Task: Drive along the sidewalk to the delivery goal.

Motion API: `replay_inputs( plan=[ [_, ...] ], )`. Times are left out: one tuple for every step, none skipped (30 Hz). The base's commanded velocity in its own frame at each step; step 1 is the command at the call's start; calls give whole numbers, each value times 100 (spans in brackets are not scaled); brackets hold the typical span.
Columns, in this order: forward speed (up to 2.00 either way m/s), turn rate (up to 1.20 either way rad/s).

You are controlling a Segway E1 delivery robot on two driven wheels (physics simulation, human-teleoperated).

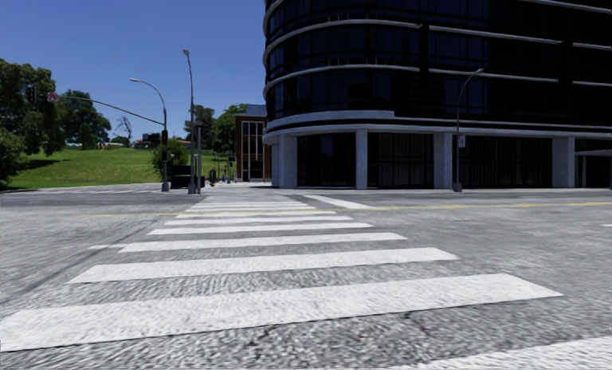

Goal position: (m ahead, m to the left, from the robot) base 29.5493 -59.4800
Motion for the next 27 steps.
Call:
replay_inputs(
  plan=[
    [200,30],
    [200,30],
    [200,30],
    [200,30],
    [200,30],
    [200,30],
    [200,30],
    [200,30],
    [200,30],
    [200,30],
    [188,30],
    [183,30],
    [182,30],
    [181,30],
    [181,30],
    [181,30],
    [181,30],
    [181,30],
    [181,24],
    [181,24],
    [181,22],
    [181,21],
    [181,21],
    [181,21],
    [181,21],
    [181,21],
    [181,21]
  ],
)
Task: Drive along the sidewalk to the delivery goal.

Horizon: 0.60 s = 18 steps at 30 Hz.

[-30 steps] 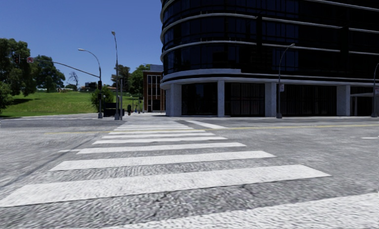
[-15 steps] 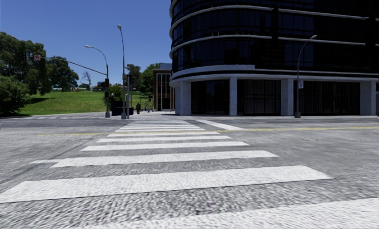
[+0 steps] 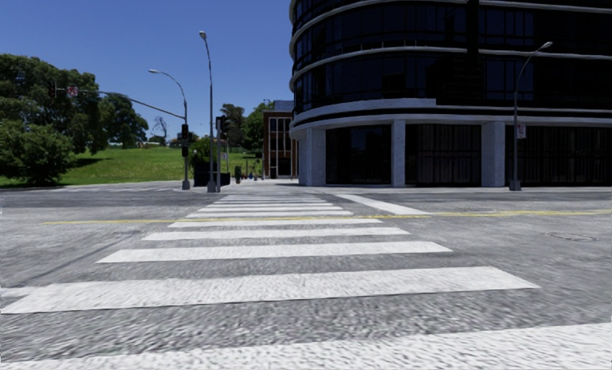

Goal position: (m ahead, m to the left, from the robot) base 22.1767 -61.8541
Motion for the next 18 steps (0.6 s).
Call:
replay_inputs(
  plan=[
    [181,21],
    [181,21],
    [181,21],
    [181,21],
    [181,21],
    [181,21],
    [181,21],
    [181,21],
    [181,21],
    [182,18],
    [182,16],
    [182,15],
    [183,15],
    [183,15],
    [183,15],
    [183,15],
    [183,15],
    [183,15]
  ],
)
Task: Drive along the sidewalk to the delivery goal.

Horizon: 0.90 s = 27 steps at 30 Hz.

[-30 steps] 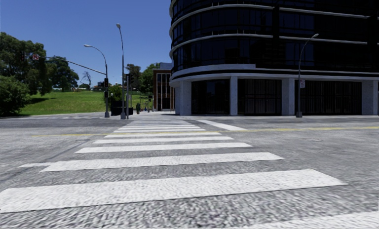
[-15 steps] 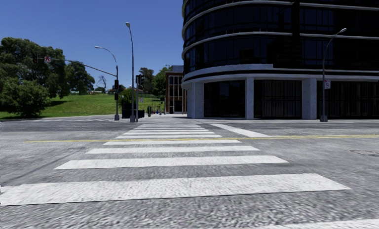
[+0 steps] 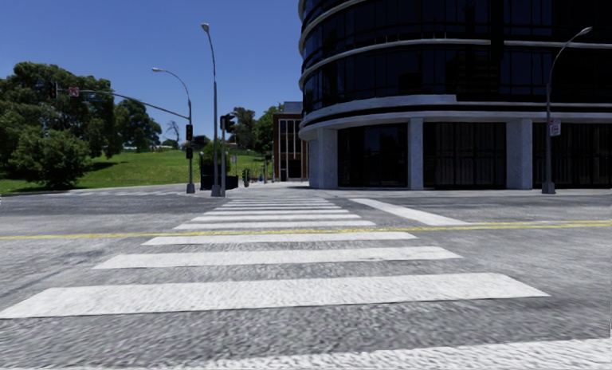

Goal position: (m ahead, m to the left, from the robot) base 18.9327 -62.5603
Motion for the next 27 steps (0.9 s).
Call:
replay_inputs(
  plan=[
    [183,15],
    [183,15],
    [183,15],
    [183,15],
    [183,16],
    [183,16],
    [183,16],
    [183,16],
    [183,16],
    [183,16],
    [183,16],
    [183,16],
    [183,16],
    [183,16],
    [183,16],
    [183,18],
    [183,21],
    [183,24],
    [183,27],
    [183,28],
    [183,28],
    [183,16],
    [183,15],
    [183,15],
    [183,15],
    [183,15],
    [183,15]
  ],
)
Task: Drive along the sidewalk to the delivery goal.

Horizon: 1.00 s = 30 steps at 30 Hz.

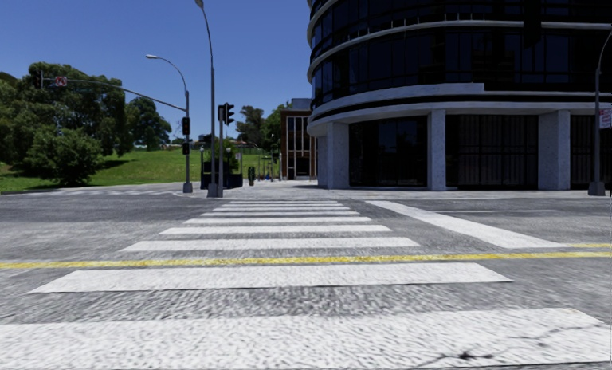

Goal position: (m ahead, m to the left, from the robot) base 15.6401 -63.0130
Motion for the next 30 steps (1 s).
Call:
replay_inputs(
  plan=[
    [183,15],
    [183,15],
    [183,16],
    [183,18],
    [183,19],
    [183,19],
    [183,21],
    [183,21],
    [183,21],
    [183,21],
    [183,21],
    [183,21],
    [186,7],
    [186,7],
    [187,0],
    [188,0],
    [189,0],
    [189,0],
    [189,0],
    [189,0],
    [189,0],
    [189,0],
    [190,0],
    [190,0],
    [190,8],
    [190,12],
    [190,15],
    [190,18],
    [190,19],
    [190,19]
  ],
)
